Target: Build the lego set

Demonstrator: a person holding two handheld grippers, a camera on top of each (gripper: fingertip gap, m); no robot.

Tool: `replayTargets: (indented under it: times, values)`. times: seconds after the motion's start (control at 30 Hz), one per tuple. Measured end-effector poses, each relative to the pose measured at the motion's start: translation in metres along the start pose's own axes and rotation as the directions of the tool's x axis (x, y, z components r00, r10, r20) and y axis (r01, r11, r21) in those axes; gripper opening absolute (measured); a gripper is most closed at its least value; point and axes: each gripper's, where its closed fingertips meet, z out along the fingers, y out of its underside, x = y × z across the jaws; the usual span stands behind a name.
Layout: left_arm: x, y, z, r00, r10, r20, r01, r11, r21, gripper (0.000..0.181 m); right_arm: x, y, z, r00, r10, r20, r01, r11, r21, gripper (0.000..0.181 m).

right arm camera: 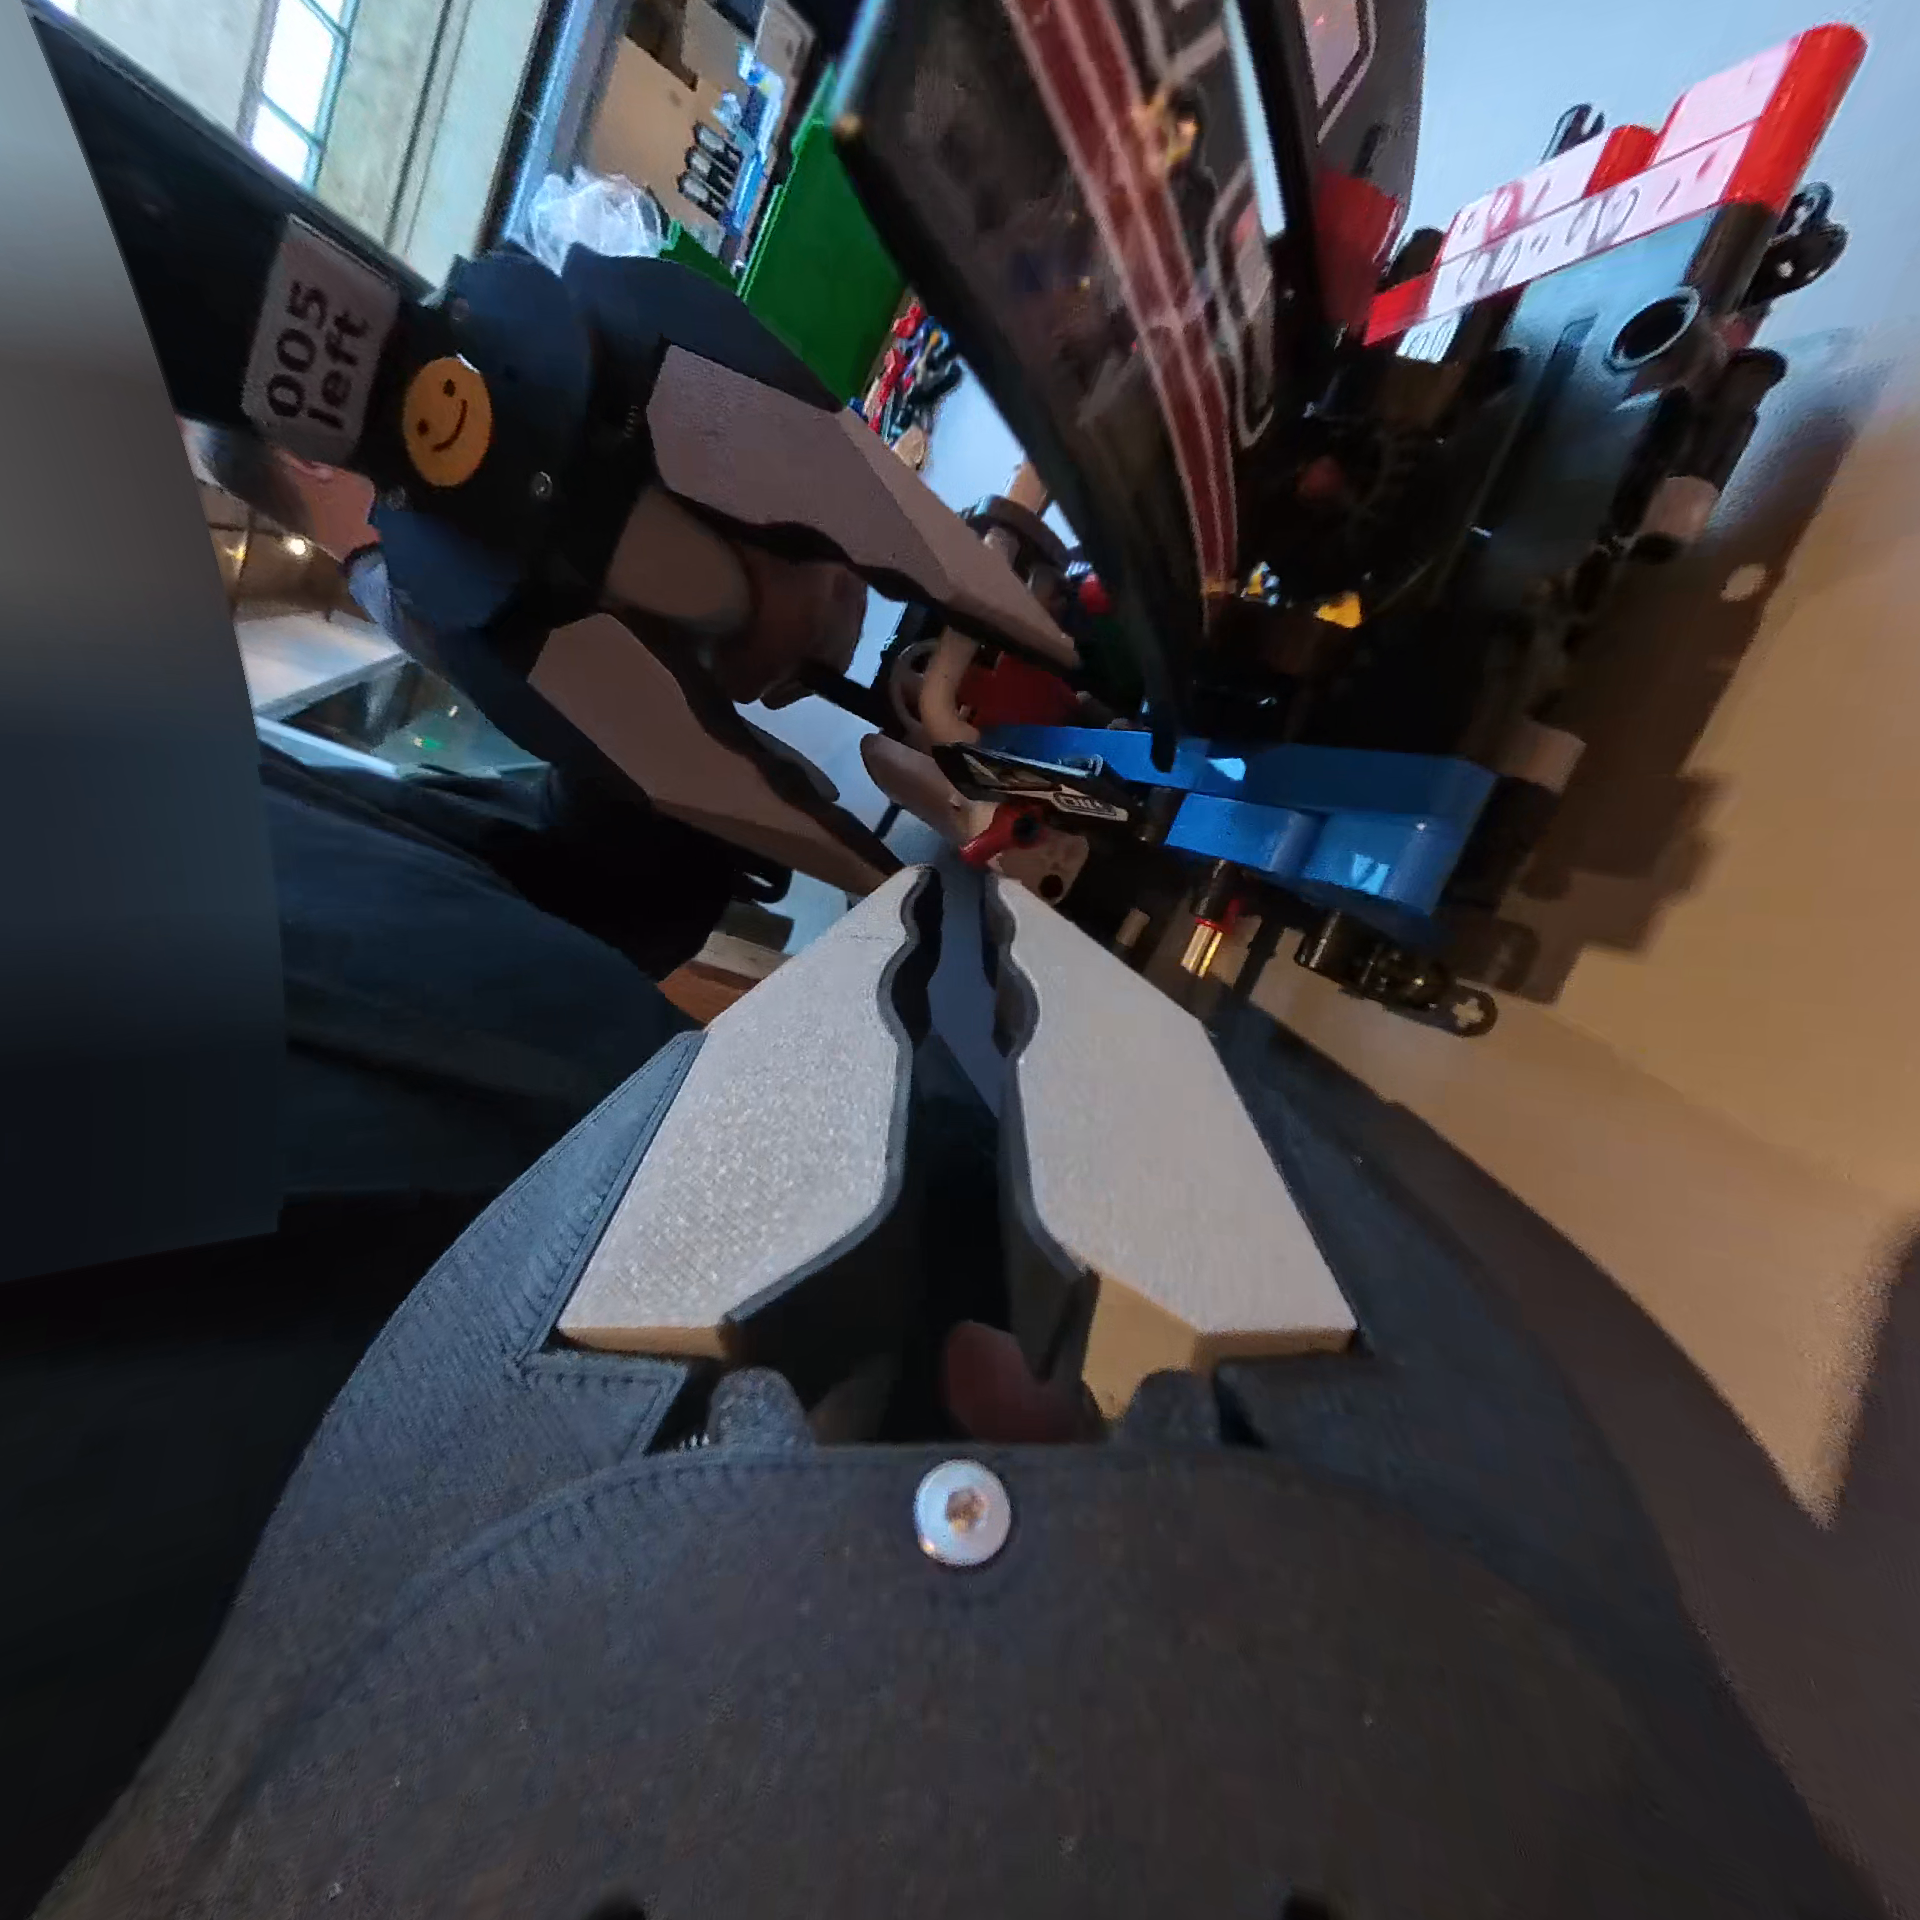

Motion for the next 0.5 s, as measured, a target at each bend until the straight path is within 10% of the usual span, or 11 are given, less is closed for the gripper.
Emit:
replayTargets:
  times: [0.5]
  values:
    - [-0.005,0.003,-0.001,0.986,-0.067,-0.156,0.058,0.997,-0.059,0.024,0.003,-0.004,0.012,0.993,0.112,0.044,-0.116,0.988,0.101,0.002]
